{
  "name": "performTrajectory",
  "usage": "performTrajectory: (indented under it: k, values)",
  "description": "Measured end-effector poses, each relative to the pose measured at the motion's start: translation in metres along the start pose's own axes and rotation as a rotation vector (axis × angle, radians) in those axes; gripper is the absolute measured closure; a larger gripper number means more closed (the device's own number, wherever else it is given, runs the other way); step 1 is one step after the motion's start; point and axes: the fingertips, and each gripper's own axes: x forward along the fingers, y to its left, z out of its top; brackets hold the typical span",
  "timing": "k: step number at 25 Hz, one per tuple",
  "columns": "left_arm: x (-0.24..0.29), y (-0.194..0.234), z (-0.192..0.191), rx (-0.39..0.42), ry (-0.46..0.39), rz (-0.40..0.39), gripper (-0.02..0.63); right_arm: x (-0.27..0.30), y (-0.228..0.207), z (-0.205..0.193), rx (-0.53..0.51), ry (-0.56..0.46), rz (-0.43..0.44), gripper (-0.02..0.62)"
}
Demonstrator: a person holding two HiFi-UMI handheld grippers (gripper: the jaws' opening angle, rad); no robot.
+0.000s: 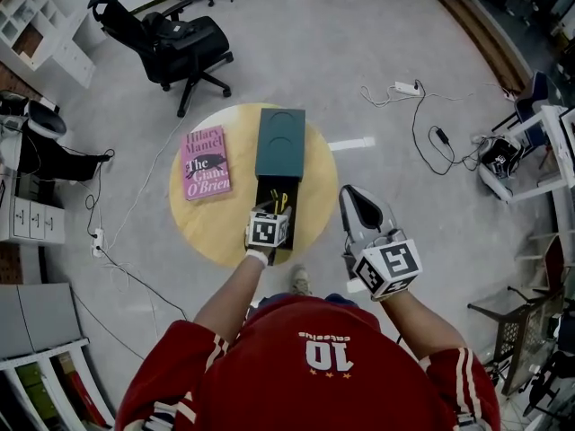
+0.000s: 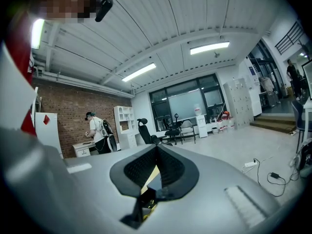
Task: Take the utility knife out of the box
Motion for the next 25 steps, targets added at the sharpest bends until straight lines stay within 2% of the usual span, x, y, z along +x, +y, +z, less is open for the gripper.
performTrajectory:
  k: [3, 14, 17, 22, 25]
  values:
    - [0.007, 0.005, -0.006, -0.042, 0.031, 0.020, 0.419, 0.001, -0.004, -0.006, 0.002, 0.011, -0.007, 0.594]
    - [0.028, 0.016, -0.026, -0.086, 0.152, 0.066, 0.408, 0.005, -0.016, -0.020, 0.059, 0.037, -0.022, 0.594]
    - [0.031, 0.017, -0.026, -0.093, 0.156, 0.068, 0.408, 0.003, -0.018, -0.021, 0.065, 0.036, -0.028, 0.594]
    - [0.030, 0.020, -0.027, -0.117, 0.158, 0.056, 0.471, 0.000, -0.018, -0.025, 0.096, 0.044, -0.043, 0.594]
    - [0.027, 0.017, -0.028, -0.114, 0.157, 0.040, 0.477, -0.004, -0.015, -0.022, 0.095, 0.042, -0.049, 0.594]
